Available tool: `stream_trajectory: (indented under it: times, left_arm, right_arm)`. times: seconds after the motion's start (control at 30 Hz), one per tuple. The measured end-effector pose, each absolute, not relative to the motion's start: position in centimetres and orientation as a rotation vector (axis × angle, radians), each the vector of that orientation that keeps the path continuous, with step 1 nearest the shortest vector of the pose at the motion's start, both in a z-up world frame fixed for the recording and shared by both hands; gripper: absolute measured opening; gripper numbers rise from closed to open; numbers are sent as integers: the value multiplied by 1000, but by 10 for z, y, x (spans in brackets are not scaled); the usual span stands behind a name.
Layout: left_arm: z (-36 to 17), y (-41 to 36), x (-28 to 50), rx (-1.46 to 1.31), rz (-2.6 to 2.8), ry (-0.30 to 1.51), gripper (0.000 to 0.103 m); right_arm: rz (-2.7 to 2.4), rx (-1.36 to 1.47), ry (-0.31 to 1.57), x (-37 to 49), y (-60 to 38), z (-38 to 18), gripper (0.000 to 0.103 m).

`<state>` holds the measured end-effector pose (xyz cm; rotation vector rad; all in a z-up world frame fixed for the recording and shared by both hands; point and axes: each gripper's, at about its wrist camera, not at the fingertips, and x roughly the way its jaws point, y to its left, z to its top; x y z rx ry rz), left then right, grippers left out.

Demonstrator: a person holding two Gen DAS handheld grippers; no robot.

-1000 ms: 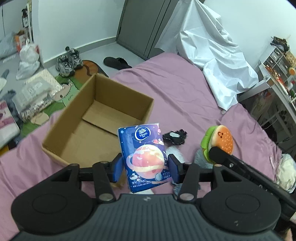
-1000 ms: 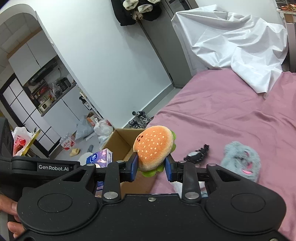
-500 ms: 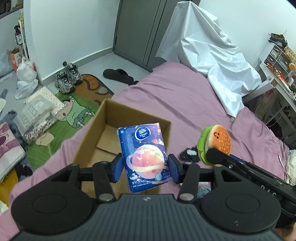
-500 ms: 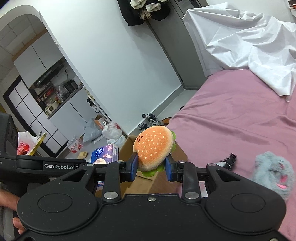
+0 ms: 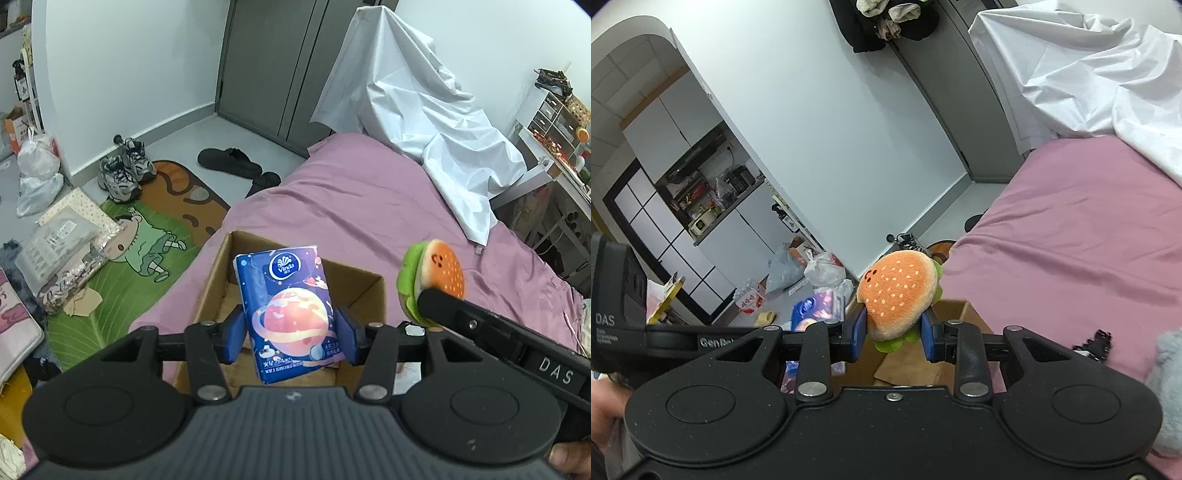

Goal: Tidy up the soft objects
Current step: 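Carry the tissue pack into the box and open the left gripper while the right carries the burger, then lower the burger plush into the box and open the right gripper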

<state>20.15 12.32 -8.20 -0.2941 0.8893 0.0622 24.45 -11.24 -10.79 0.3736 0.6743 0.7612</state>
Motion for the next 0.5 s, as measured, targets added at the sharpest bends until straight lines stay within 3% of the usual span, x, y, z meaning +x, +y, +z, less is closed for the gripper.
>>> stream_trajectory:
  times: [0.17, 0.37, 0.5]
  left_arm:
    - [-93, 129, 210, -278, 78, 880, 51]
    - [-103, 137, 214, -286, 82, 853, 62]
    - [-101, 141, 214, -289, 102, 836, 63]
  right_arm:
    - [779, 370, 695, 247, -103, -118, 30]
    - [778, 371, 721, 253, -92, -129, 30]
    - [785, 363, 733, 252, -85, -134, 30]
